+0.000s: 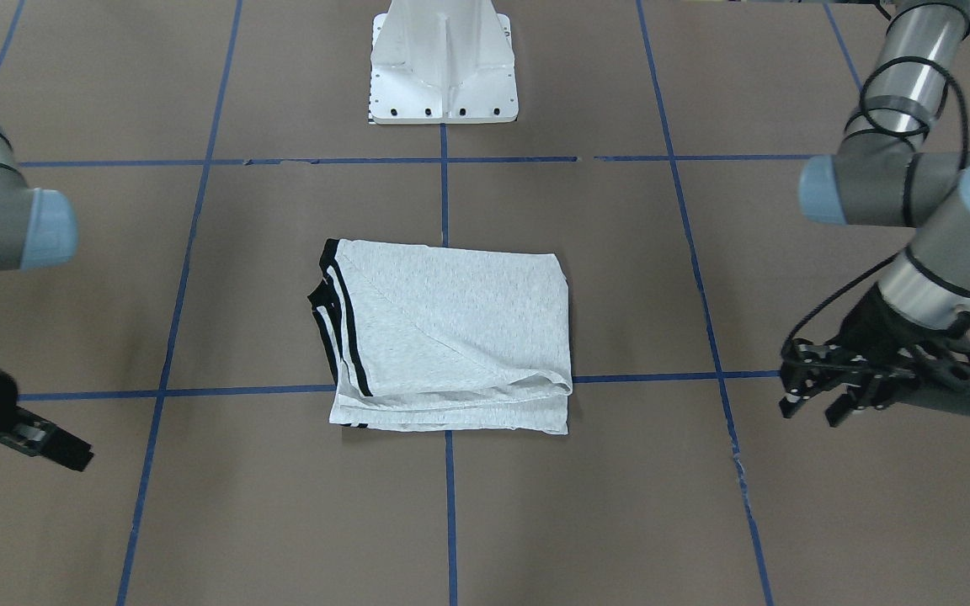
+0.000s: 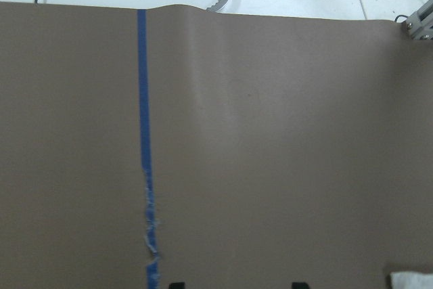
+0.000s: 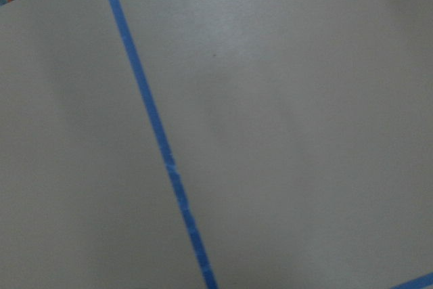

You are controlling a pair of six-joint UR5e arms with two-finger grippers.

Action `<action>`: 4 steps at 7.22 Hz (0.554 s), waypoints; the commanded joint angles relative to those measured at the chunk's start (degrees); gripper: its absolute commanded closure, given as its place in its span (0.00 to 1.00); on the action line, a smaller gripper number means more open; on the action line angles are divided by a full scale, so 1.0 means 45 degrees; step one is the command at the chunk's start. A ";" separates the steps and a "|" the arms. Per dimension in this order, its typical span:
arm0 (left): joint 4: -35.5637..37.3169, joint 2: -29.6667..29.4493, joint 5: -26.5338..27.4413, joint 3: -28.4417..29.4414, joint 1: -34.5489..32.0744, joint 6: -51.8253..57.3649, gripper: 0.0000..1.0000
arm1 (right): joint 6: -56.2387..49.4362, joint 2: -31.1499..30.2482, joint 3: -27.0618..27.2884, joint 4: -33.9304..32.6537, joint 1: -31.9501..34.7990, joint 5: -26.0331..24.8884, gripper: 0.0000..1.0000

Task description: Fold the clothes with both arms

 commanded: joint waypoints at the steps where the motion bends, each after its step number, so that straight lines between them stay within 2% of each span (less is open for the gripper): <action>1: 0.1664 0.0761 -0.1492 -0.0688 -0.1799 0.3360 0.39 | -0.4350 -0.1429 0.0925 -0.1431 0.1557 0.0997 0.00; 3: 0.3110 0.1211 -0.1494 -0.0498 -0.3107 0.6602 0.39 | -0.7226 -0.2543 0.1103 -0.1708 0.2533 0.1017 0.00; 4: 0.3408 0.1269 -0.1513 -0.0070 -0.3614 0.7178 0.39 | -0.8263 -0.3381 0.1433 -0.1689 0.2750 0.1017 0.00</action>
